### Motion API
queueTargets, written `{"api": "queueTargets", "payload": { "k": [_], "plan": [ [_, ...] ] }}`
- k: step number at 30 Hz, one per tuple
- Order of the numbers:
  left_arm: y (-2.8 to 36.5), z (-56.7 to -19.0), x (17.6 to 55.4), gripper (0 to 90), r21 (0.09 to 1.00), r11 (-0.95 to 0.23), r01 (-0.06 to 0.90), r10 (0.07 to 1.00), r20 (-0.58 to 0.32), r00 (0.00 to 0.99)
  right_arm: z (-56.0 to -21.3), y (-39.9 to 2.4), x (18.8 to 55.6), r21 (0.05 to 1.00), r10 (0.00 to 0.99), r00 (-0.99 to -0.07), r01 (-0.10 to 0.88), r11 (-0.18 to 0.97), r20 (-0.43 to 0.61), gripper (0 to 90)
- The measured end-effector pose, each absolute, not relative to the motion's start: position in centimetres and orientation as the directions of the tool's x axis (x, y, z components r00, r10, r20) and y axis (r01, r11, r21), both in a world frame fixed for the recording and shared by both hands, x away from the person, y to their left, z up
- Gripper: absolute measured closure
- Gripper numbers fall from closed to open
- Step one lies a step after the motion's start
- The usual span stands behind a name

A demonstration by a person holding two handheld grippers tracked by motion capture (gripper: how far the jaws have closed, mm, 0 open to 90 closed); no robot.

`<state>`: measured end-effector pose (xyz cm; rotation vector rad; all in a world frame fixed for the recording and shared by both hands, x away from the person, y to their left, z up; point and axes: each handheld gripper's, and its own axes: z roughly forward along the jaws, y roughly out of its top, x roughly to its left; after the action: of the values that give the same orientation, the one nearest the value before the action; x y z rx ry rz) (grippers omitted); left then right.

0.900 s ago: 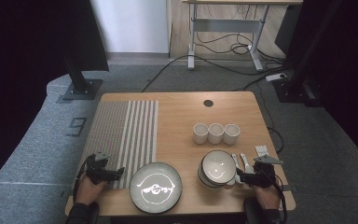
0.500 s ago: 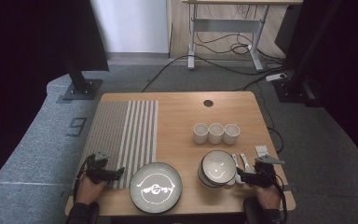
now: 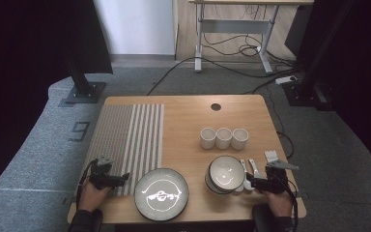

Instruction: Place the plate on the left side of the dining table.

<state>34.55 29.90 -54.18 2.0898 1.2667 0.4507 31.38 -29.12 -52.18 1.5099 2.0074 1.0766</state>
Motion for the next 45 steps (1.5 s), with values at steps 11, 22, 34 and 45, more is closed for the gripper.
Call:
{"api": "queueTargets", "payload": {
  "k": [11, 22, 34, 45],
  "plan": [
    [29.0, -52.0, 33.3, 1.3, 0.713, -0.350, 0.607, 0.862, -0.007, 0.506, -50.5, -30.6, 30.5, 0.778, 0.944, -0.302, 0.622, 0.089, 0.132, 11.0],
    [28.7, -50.0, 31.4, 1.8, 0.738, -0.350, 0.577, 0.848, -0.012, 0.530, -48.1, -29.8, 29.9, 0.794, 0.931, -0.341, 0.598, 0.110, 0.128, 11.0],
    [27.3, -49.4, 29.6, 3.9, 0.752, -0.359, 0.553, 0.830, -0.014, 0.558, -45.2, -27.0, 29.4, 0.812, 0.891, -0.442, 0.554, 0.185, 0.098, 11.5],
    [25.6, -49.5, 28.9, 5.2, 0.735, -0.388, 0.556, 0.799, -0.032, 0.600, -43.7, -23.2, 29.7, 0.815, 0.836, -0.544, 0.515, 0.267, 0.069, 11.6]
  ]
}}
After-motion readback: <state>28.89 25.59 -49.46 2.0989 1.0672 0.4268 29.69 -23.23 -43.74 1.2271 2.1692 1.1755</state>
